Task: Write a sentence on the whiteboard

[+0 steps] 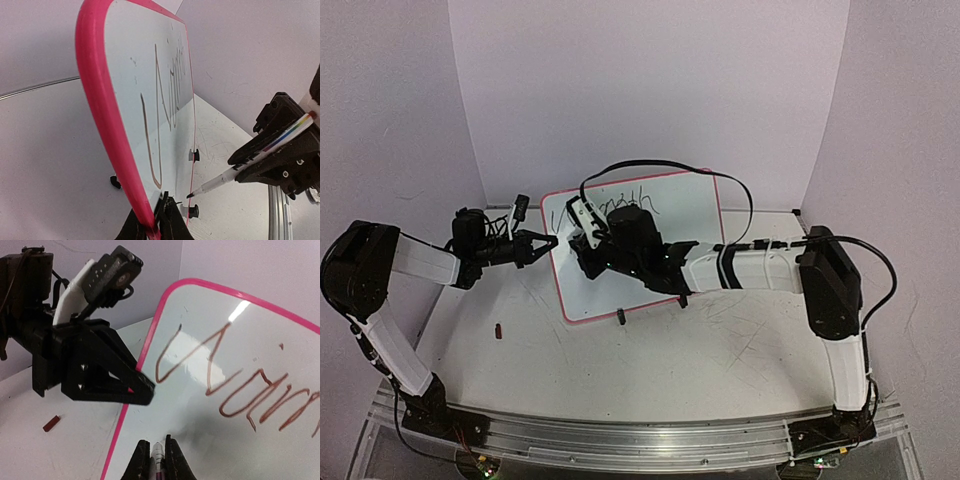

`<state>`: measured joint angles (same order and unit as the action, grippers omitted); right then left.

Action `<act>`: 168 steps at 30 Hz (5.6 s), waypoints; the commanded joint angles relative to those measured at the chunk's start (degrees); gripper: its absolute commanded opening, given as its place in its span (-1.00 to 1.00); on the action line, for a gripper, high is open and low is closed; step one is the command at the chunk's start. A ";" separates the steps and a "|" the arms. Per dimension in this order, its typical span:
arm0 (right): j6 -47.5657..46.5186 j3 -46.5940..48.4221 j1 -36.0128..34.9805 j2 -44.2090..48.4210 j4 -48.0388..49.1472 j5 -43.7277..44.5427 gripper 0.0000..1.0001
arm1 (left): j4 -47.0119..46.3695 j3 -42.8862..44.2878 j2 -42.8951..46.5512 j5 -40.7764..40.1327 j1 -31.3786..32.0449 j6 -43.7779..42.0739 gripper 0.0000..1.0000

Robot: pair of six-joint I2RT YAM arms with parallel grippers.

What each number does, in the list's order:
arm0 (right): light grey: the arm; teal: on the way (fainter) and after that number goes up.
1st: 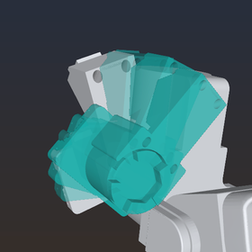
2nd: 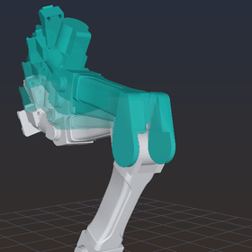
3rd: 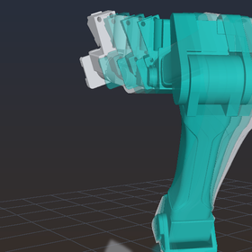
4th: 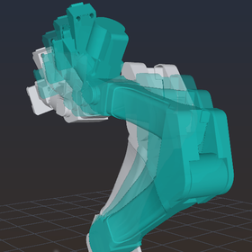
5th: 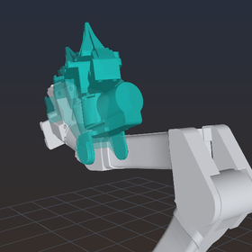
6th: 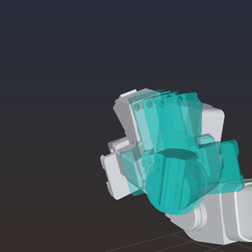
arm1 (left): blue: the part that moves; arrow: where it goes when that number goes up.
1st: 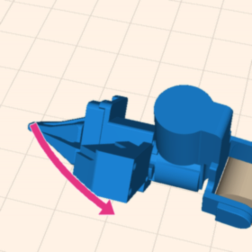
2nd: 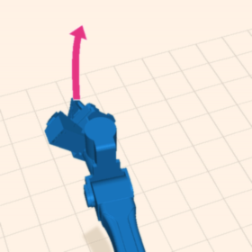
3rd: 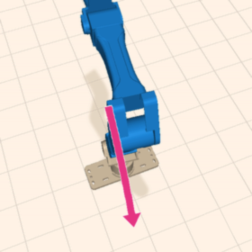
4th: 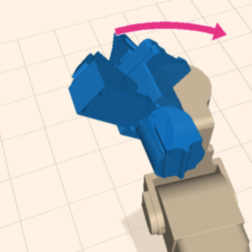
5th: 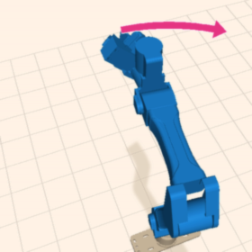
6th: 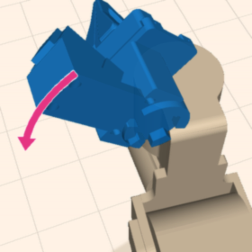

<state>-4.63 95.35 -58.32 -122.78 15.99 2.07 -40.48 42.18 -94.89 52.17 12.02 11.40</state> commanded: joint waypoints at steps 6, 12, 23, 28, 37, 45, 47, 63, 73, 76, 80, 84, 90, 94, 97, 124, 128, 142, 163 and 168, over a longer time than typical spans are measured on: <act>4.15 -15.67 11.21 21.90 6.06 -1.44 -1.00 | 3.29 1.23 -1.08 -6.30 1.06 -8.88 -1.00; 3.18 -17.28 16.77 23.54 6.63 1.81 -1.00 | 3.66 1.08 -0.89 -7.14 1.24 -10.59 -1.00; 3.00 -16.98 20.60 22.25 8.51 6.35 -1.00 | 4.43 1.14 -0.85 -9.09 1.59 -13.14 -1.00; 3.97 -17.26 21.52 21.54 8.80 6.45 -1.00 | 5.07 1.65 -1.26 -9.19 1.56 -13.32 -1.00; 4.04 -14.82 21.84 18.75 8.96 4.37 -1.00 | 5.62 1.62 -0.83 -9.16 1.60 -13.42 -1.00; 3.59 -14.23 21.85 17.88 9.40 5.22 -1.00 | 5.77 1.67 -0.84 -8.98 1.59 -13.42 -1.00; 3.48 -14.00 21.79 17.64 9.41 5.38 -1.00 | 5.76 1.67 -0.67 -9.02 1.54 -13.42 -1.00; 6.84 -14.80 21.67 17.10 8.22 1.46 -1.00 | 5.95 1.74 -0.82 -8.85 1.54 -13.52 -1.00; 7.80 -19.68 21.64 19.72 7.16 3.13 -1.00 | 6.06 1.81 -0.70 -8.84 1.57 -13.52 -1.00; 7.79 -21.29 21.67 20.83 7.11 4.21 -1.00 | 6.11 1.92 -0.79 -8.66 1.56 -13.42 -1.00; 8.51 -22.45 21.51 21.32 6.56 3.33 -1.00 | 6.13 1.91 -0.76 -8.54 1.68 -13.34 -1.00; 9.25 -22.96 20.49 20.98 6.12 2.51 -1.00 | 6.16 1.81 -0.48 -8.65 1.65 -13.33 -1.00; 9.88 -22.06 18.80 20.65 5.98 0.84 -1.00 | 6.20 1.76 -0.50 -8.57 1.68 -13.39 -1.00; 10.81 -19.56 18.20 21.96 6.23 -0.70 -1.00 | 6.32 1.81 -0.51 -8.48 1.66 -13.33 -1.00; 10.43 -19.56 18.28 23.96 7.41 2.33 -1.00 | 6.33 1.71 -0.38 -8.48 1.63 -13.33 -1.00; 7.85 -14.34 19.82 17.45 6.74 6.50 -1.00 | 6.46 1.68 -0.01 -8.66 1.66 -13.60 -1.00; 7.73 -14.39 19.96 17.41 6.07 6.91 -1.00 | 6.51 1.67 0.01 -8.61 1.68 -13.67 -1.00; 5.76 -15.55 19.38 19.27 5.87 16.35 -1.00 | 6.69 1.62 0.14 -8.64 1.69 -13.72 -1.00; 8.14 -16.68 21.85 20.44 10.71 4.35 -1.00 | 6.65 1.66 0.29 -8.35 1.72 -13.69 -1.00; 7.78 -16.01 21.83 19.16 10.59 5.61 -1.00 | 6.64 1.73 0.23 -8.30 1.74 -13.77 -1.00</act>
<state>3.43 76.51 -36.36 -102.51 25.44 6.63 -36.44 43.81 -94.45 50.76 13.45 6.87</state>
